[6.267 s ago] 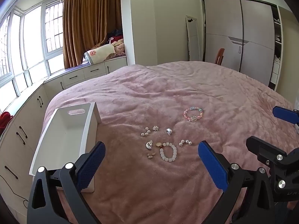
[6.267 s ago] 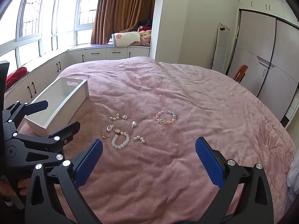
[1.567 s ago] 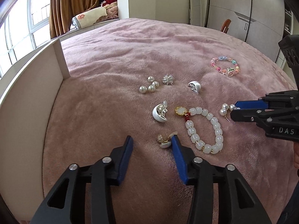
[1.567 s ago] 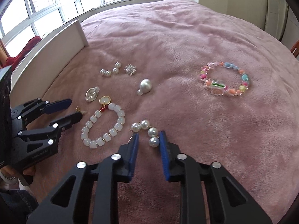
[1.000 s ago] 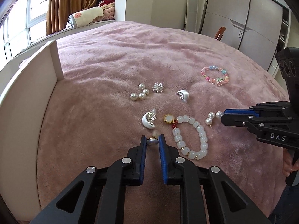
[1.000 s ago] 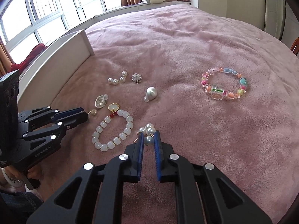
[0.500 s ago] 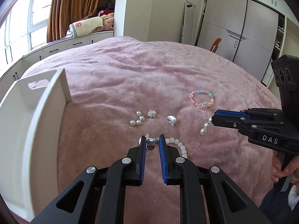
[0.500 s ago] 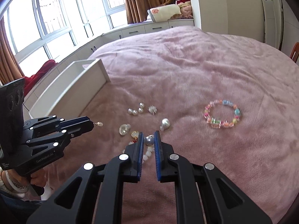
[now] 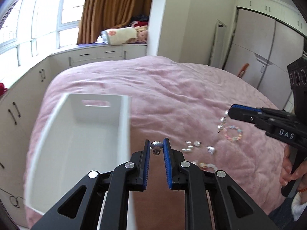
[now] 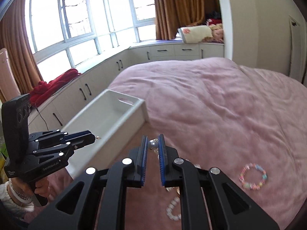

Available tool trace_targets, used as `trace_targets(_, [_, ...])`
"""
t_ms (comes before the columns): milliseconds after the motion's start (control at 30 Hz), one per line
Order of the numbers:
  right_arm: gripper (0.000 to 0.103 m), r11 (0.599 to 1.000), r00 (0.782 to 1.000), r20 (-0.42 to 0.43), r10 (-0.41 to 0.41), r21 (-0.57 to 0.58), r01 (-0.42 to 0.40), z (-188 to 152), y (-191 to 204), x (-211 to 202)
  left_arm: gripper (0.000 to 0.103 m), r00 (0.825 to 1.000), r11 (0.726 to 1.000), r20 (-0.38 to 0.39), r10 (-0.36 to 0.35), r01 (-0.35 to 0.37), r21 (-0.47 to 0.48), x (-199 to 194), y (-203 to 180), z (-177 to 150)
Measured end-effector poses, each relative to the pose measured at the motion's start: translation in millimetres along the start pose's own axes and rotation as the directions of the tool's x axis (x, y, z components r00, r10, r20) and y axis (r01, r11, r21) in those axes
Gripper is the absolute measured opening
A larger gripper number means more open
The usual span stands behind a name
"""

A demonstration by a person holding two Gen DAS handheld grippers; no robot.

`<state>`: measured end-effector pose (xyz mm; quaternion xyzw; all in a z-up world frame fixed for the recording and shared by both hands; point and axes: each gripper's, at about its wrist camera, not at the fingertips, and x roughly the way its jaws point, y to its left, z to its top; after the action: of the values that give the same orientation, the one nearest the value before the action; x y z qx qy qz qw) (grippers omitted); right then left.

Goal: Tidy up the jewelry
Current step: 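Carry the earring in the left tool into the white tray and open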

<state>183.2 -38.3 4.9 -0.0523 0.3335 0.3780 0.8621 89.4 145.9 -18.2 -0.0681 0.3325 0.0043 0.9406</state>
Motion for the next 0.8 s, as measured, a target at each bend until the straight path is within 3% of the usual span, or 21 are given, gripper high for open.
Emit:
trace_targets(200, [0.012,0.994,0.995,-0.005,0.101,-0.046,-0.101,50.8,49.4,42.7,0.02,0.994,0.994,-0.038,0.103,-0.104,-0.038,-13.8,60.9,18.2])
trace_targets(400, [0.012,0.982,0.982,-0.062,0.177,-0.062,-0.181,82.5,92.5,87.3,0.02,0.993,0.989,-0.091,0.081,-0.091,-0.113,-8.5,106.2,21.6])
trace_targets(567, [0.012,0.979,0.97,-0.153,0.188,-0.051,-0.198,89.3,112.0,131.2,0.02,0.985,0.983,-0.161,0.061,-0.087,-0.16,7.4,127.1,7.4])
trace_targets(800, [0.012,0.987,0.948,-0.297,0.115,-0.072,-0.142,63.2,127.5,199.9,0.021,0.97,0.979,-0.234,0.064,-0.106,-0.172,24.2,131.5,-18.3])
